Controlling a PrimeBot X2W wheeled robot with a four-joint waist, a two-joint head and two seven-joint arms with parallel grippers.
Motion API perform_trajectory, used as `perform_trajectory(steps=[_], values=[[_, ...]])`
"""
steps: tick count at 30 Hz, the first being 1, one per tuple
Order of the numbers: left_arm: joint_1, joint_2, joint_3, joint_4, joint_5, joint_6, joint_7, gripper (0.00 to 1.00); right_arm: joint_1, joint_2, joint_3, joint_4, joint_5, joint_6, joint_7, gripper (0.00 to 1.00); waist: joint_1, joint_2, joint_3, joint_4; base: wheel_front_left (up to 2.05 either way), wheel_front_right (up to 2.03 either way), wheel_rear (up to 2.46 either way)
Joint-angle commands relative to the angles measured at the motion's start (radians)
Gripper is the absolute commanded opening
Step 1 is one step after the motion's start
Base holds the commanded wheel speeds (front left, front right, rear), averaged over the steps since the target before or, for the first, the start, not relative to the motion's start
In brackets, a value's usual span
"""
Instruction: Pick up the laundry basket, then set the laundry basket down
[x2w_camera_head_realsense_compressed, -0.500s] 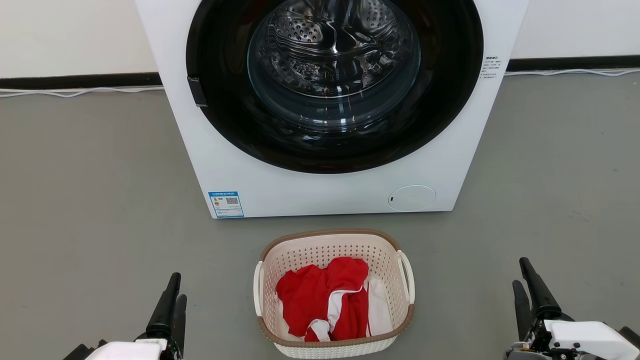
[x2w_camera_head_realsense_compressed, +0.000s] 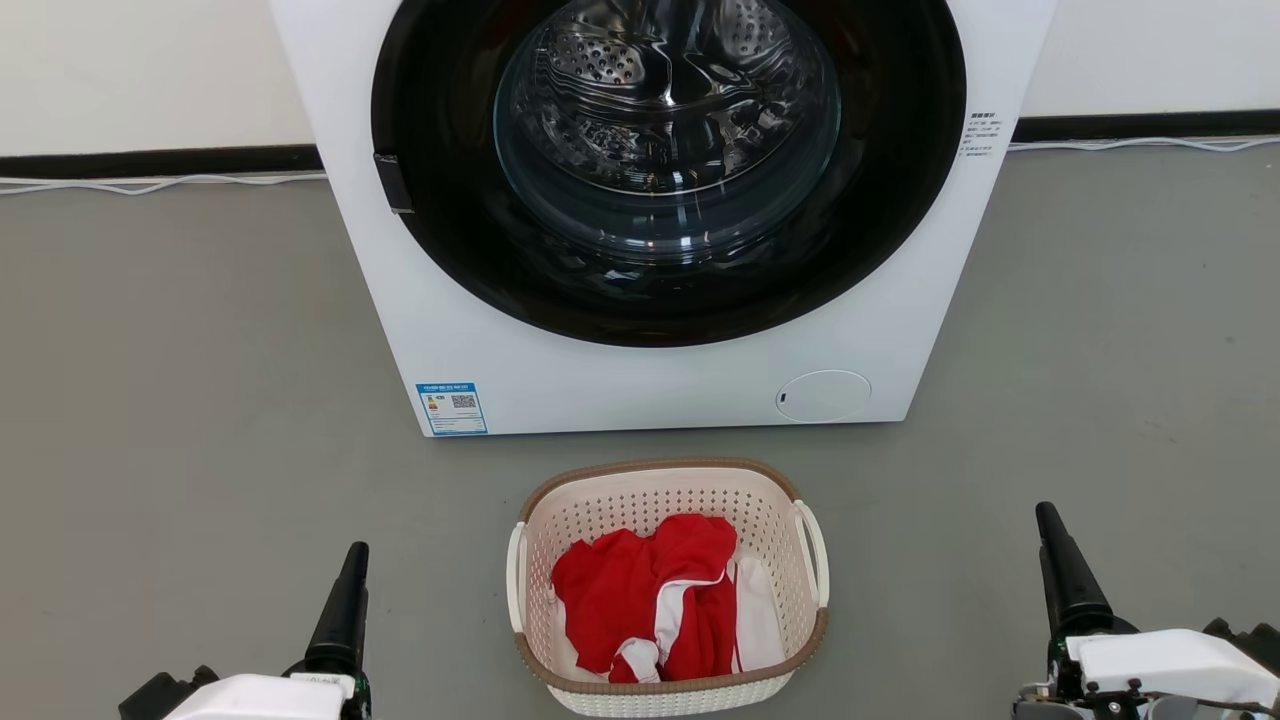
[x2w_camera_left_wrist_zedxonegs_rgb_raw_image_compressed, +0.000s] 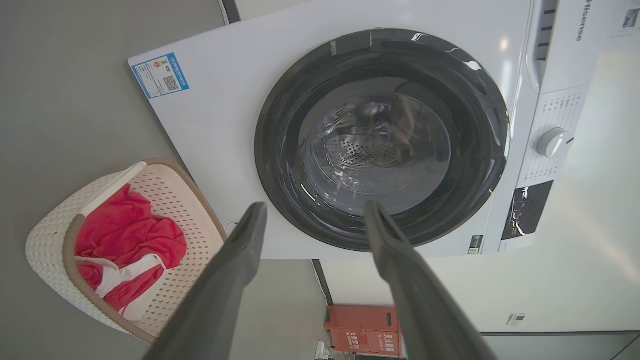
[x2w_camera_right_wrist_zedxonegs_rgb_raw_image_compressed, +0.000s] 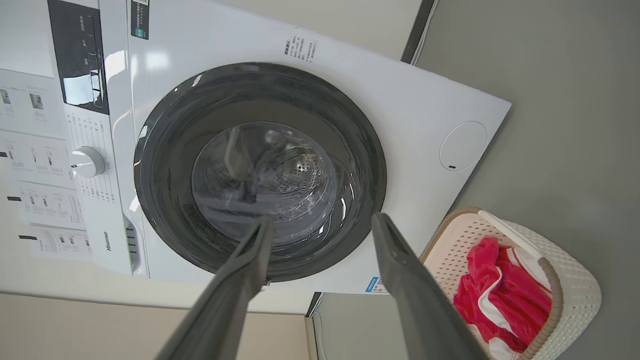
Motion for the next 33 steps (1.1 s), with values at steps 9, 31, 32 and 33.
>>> perform_trajectory(steps=[9,31,32,33], values=[[-0.021,0.009,-0.011,-0.044,0.119,0.015,-0.033,1.0,-0.018,-0.01,0.026,-0.048,-0.164,0.003,-0.042,1.0,-0.0002,0.0,0.0,-0.002,0.0,0.0,0.0],[-0.018,0.011,-0.032,-0.055,0.379,0.041,-0.094,1.0,-0.027,-0.034,0.06,-0.059,-0.517,0.005,-0.104,1.0,-0.0002,0.0,0.001,-0.013,0.0,0.0,0.0],[-0.018,0.012,-0.034,-0.056,0.394,0.043,-0.097,1.0,-0.028,-0.034,0.062,-0.059,-0.533,0.005,-0.107,1.0,-0.0002,0.0,0.001,-0.013,0.0,0.0,0.0],[-0.018,0.012,-0.035,-0.056,0.411,0.045,-0.1,1.0,-0.028,-0.035,0.064,-0.06,-0.548,0.005,-0.11,1.0,-0.0002,0.0,0.001,-0.013,0.0,0.0,0.0]])
